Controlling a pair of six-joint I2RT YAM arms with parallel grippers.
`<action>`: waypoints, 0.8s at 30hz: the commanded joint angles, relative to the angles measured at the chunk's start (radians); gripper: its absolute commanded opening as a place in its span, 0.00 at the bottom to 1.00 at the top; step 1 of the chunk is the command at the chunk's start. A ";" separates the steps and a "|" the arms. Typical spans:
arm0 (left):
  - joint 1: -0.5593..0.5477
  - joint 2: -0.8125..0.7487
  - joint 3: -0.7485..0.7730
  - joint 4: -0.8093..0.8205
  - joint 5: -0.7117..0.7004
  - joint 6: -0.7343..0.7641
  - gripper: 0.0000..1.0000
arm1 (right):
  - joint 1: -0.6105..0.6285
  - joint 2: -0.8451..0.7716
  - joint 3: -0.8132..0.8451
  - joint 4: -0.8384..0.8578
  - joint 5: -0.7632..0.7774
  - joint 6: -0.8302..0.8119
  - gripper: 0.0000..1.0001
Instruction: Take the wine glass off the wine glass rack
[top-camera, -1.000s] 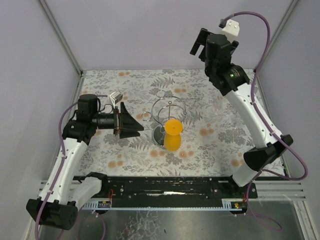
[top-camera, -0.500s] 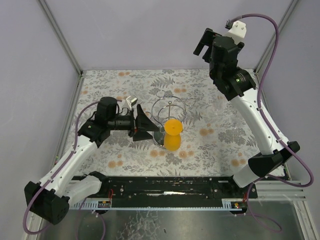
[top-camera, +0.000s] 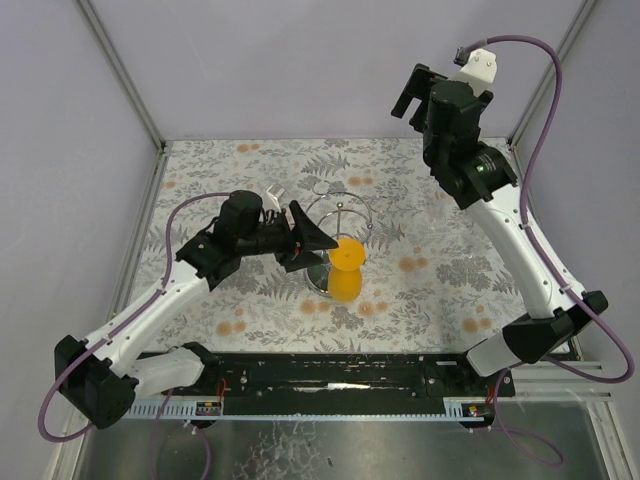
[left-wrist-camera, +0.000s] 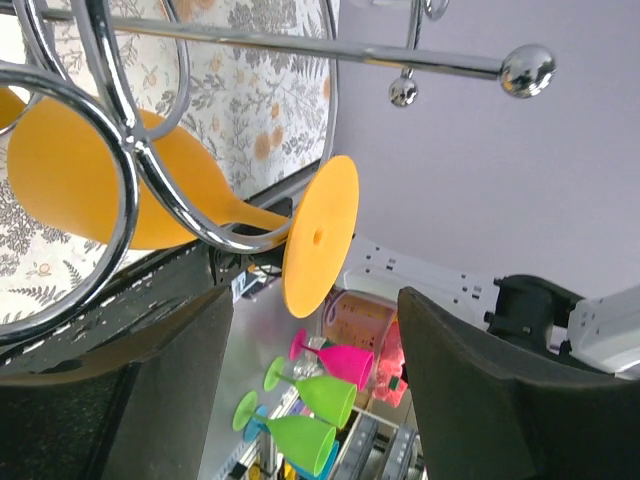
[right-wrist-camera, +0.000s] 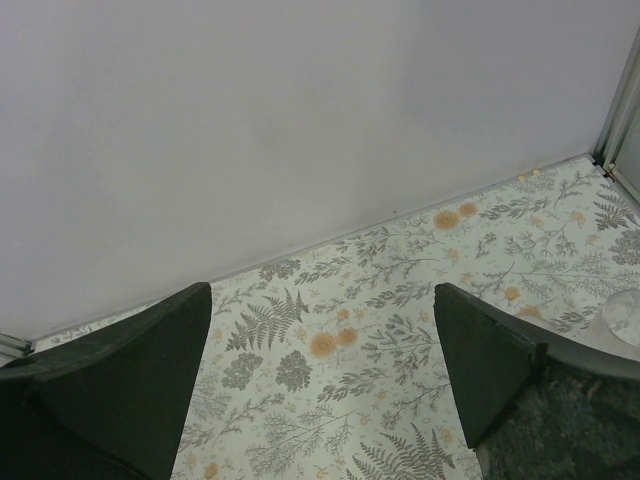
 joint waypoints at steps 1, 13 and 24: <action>-0.031 -0.015 0.042 0.003 -0.136 -0.047 0.65 | 0.001 -0.059 -0.035 0.055 0.033 -0.004 0.99; -0.060 -0.013 0.026 -0.013 -0.165 -0.091 0.53 | 0.001 -0.044 -0.031 0.063 0.031 0.006 0.99; -0.117 -0.001 0.038 -0.037 -0.181 -0.098 0.44 | 0.001 -0.047 -0.017 0.054 0.045 -0.004 0.99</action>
